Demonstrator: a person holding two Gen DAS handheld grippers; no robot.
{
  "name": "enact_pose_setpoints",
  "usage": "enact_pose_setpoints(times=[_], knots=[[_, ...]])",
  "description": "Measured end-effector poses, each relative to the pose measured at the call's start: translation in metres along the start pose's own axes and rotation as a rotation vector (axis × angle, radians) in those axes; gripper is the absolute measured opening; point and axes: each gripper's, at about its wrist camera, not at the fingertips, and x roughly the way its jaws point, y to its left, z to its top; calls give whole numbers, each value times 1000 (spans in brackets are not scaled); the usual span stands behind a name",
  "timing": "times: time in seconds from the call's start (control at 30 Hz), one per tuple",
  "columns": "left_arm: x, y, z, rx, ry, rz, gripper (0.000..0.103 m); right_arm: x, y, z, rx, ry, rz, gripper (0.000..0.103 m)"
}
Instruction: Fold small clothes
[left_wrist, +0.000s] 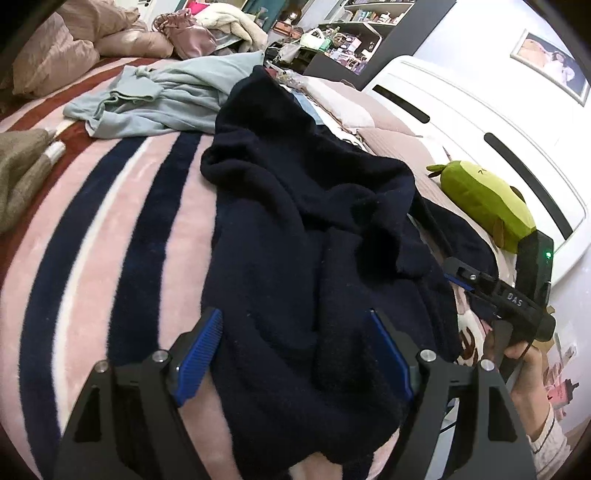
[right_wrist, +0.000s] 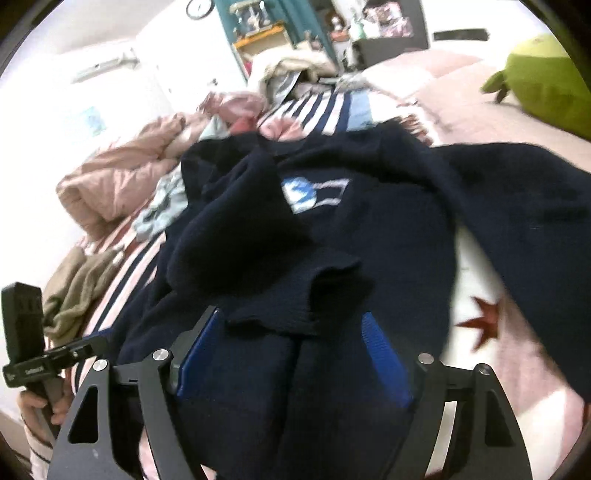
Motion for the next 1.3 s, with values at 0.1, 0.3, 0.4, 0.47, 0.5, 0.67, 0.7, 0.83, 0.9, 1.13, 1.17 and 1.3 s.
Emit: enact_pose_setpoints(times=[0.1,0.3,0.4,0.47,0.5,0.67,0.7,0.83,0.9,1.13,1.17,1.3], knots=[[-2,1,1,5,-6,10,76,21,6,4,-14,35,-1,75],[-1,4,4,-3,-15,17,76,52,21,2,-110,106,-107,21],[-2,5,4,-9,-15,3,76,42,20,5,-130,64,-138,6],[-3,4,4,-8,-15,0,76,27,17,4,-139,18,-166,6],[-3,4,4,-5,-16,3,76,23,16,3,-150,4,-177,5],[-5,-4,2,12,-12,3,76,-12,8,-3,-167,-79,-225,5],[-6,-6,2,16,-13,4,76,-17,7,-3,-170,-89,-238,5],[-3,-12,-1,38,-9,26,76,-46,-7,-6,-134,-157,-292,5],[-1,-14,-2,47,-3,39,76,-56,-12,-6,-123,-184,-319,5],[9,-10,-10,55,30,85,76,-54,-29,-12,-45,-99,-221,9],[10,-8,-11,54,33,89,76,-49,-32,-14,-17,-57,-180,11],[12,-4,-13,48,41,99,76,-41,-39,-23,9,33,-143,73]])
